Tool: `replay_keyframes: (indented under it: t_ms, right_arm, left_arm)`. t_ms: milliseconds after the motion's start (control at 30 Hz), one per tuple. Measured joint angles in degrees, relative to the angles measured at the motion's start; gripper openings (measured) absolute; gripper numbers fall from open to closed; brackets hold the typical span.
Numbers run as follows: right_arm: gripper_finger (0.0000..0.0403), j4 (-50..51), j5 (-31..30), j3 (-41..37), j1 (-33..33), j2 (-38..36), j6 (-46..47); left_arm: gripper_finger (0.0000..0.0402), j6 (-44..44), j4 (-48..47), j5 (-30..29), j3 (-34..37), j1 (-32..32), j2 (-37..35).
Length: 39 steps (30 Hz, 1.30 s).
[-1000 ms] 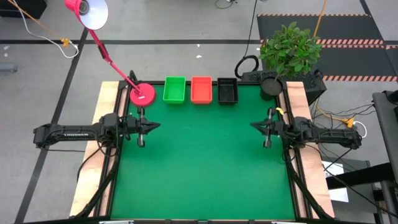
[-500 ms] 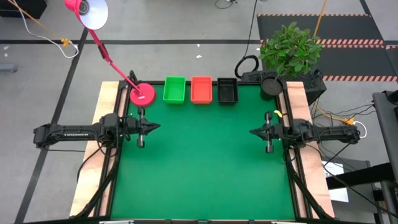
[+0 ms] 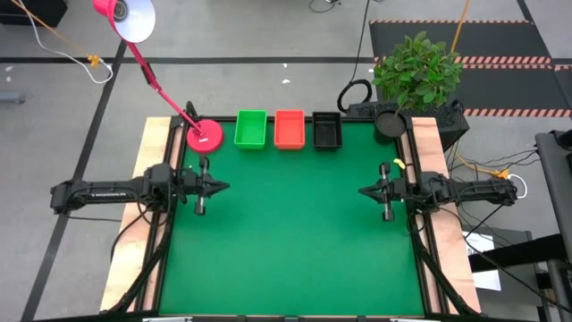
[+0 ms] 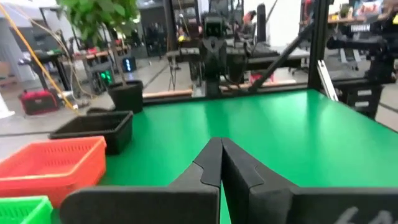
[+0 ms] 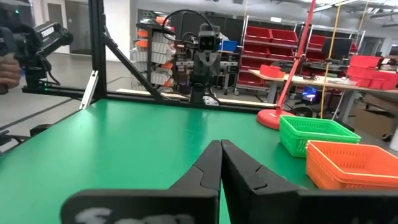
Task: Stack baskets by color
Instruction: Return to Home position
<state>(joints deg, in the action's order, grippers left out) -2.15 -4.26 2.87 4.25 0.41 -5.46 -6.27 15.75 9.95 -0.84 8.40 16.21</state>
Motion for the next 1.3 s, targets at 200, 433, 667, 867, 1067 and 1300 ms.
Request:
replay_keyframes:
  t_ms: [200, 433, 667, 867, 1067, 1300]
  right_arm:
    - [0.0000, -3.0, -0.2, 0.0, 0.0, 0.0, 0.1]
    - [0.0000, -3.1, -0.2, 0.0, 0.0, 0.0, 0.1]
    - [0.0000, -3.2, -0.2, 0.0, 0.0, 0.0, 0.1]
    - [0.0000, -3.3, -0.2, 0.0, 0.0, 0.0, 0.1]
    - [0.0000, -3.4, -0.2, 0.0, 0.0, 0.0, 0.1]
    - [0.0000, -3.4, -0.2, 0.0, 0.0, 0.0, 0.1]
  left_arm:
    - [0.0002, -0.6, -1.5, 2.0, 0.0, 0.0, -1.9]
    - [0.0002, -2.4, -2.8, 4.1, 0.0, 0.0, -6.1]
    - [0.0002, -2.1, -5.6, 4.1, 0.0, 0.0, -11.5]
    - [0.0002, -2.3, -10.8, 4.1, 0.0, 0.0, -14.7]
    - [0.0002, -3.7, -12.2, 4.1, 0.0, 0.0, -16.1]
    - [0.0002, -3.0, -13.5, 4.1, 0.0, 0.0, -16.1]
